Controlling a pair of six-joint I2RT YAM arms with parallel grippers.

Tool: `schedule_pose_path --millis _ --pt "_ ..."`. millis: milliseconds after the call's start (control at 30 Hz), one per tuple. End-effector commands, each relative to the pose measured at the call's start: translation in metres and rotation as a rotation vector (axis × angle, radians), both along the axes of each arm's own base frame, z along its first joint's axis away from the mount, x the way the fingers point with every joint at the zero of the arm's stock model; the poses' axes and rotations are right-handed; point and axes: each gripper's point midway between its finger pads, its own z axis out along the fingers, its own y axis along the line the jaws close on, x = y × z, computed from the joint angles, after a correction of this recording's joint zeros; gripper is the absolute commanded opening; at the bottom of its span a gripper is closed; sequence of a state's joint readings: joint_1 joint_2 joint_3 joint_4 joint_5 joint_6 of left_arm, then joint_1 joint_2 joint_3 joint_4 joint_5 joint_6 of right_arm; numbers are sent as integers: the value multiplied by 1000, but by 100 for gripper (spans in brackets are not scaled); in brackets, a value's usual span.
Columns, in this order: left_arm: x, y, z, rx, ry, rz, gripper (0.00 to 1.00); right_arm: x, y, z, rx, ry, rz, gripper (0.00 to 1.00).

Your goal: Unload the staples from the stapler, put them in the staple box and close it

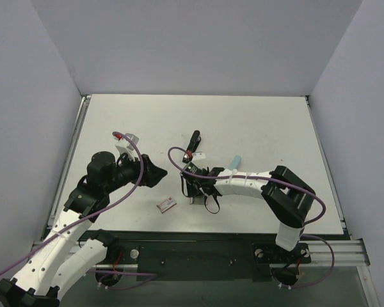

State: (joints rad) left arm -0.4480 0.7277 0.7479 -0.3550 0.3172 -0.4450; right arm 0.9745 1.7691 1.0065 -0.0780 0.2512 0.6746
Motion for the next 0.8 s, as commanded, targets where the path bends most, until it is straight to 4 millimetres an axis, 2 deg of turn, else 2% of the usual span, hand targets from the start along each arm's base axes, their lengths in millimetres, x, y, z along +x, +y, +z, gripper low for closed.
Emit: schedule_pose_path --millis 0,400,767 --pt "6 1 11 -20 -37 18 85 5 9 4 8 -2 26 41" --pt "7 2 11 -23 -37 20 85 6 4 -6 -63 -13 34 40" --pt "7 2 10 -23 -33 19 85 6 3 -9 -97 -26 36 31"
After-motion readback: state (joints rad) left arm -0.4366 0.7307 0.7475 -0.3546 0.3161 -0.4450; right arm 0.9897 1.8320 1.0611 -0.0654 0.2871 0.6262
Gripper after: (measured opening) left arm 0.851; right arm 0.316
